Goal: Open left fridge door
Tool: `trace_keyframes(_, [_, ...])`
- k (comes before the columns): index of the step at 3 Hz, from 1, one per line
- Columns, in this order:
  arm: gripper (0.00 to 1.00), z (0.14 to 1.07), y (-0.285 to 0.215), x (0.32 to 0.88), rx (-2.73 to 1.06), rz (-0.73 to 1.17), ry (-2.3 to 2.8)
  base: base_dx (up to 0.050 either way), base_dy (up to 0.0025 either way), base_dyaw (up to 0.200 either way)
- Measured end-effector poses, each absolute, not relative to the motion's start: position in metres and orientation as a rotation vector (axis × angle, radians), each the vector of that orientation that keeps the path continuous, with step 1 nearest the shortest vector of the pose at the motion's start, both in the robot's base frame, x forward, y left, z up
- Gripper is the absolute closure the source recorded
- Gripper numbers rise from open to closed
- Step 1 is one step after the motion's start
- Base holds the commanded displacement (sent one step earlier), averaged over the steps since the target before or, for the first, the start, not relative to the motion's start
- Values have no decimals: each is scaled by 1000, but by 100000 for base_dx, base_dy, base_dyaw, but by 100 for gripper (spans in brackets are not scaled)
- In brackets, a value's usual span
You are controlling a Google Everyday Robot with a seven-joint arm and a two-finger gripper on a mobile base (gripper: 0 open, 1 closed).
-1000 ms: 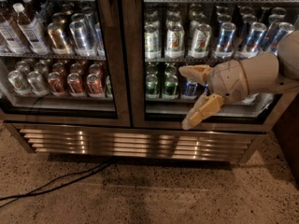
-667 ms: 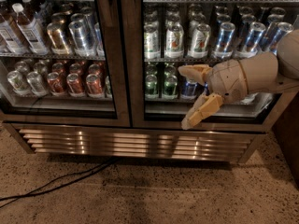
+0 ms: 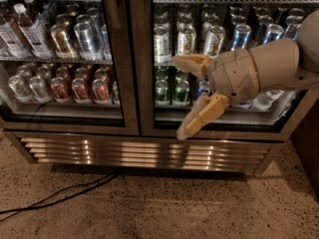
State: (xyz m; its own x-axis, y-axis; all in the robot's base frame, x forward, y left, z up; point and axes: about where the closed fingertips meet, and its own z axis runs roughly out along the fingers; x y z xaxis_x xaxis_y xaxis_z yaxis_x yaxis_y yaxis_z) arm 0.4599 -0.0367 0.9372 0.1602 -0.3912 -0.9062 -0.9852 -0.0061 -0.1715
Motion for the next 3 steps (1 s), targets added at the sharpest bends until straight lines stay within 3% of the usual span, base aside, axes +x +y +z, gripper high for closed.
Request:
trace_keyframes(1, [0, 985, -8, 422, -1641, 825, 1195, 0, 0, 0])
trace_keyframes(3, [0, 986, -2, 422, -1521, 928, 1131, 0, 0, 0])
